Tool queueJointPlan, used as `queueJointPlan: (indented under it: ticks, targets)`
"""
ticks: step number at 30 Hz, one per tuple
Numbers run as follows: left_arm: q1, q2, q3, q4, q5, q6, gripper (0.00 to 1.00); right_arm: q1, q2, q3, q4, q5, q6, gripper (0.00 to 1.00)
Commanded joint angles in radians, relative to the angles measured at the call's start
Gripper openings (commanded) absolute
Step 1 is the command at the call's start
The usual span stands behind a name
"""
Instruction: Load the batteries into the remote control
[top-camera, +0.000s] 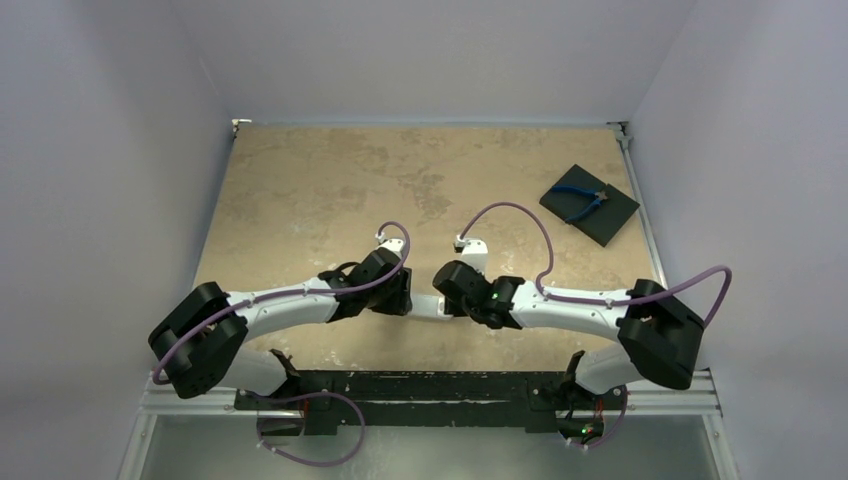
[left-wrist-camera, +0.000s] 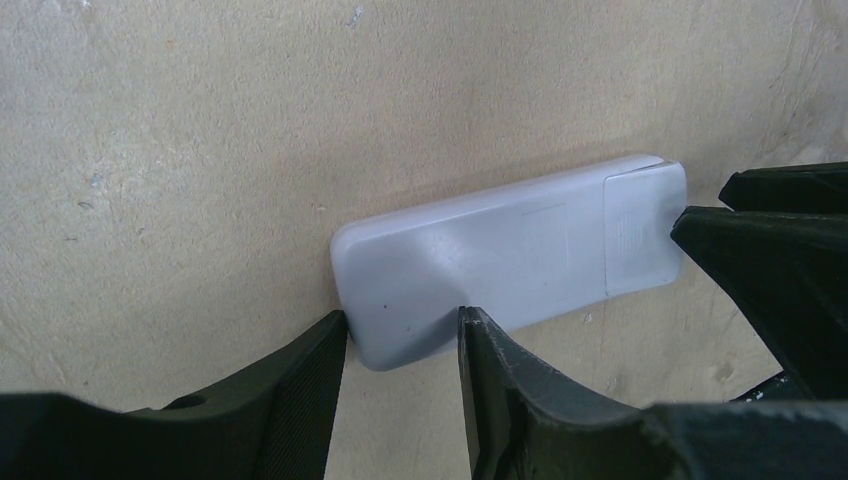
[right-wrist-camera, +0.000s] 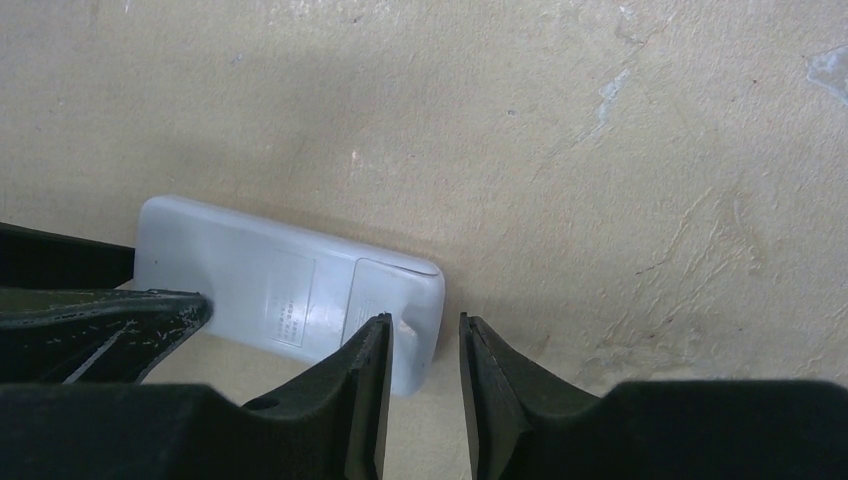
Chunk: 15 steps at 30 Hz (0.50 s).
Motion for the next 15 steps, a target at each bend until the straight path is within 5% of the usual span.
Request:
queueJointPlan:
  ticks: [1, 15]
  targets:
    - [0.0, -0.005, -0.015, 0.041, 0.024, -0.003, 0.43, -0.005, 0.002, 0.002, 0.035, -0.006, 0.031, 0.37]
    - [0.0, -0.001, -0.02, 0.055, 0.043, -0.009, 0.41, -0.005, 0.035, -0.027, 0.069, -0.043, 0.049, 0.3]
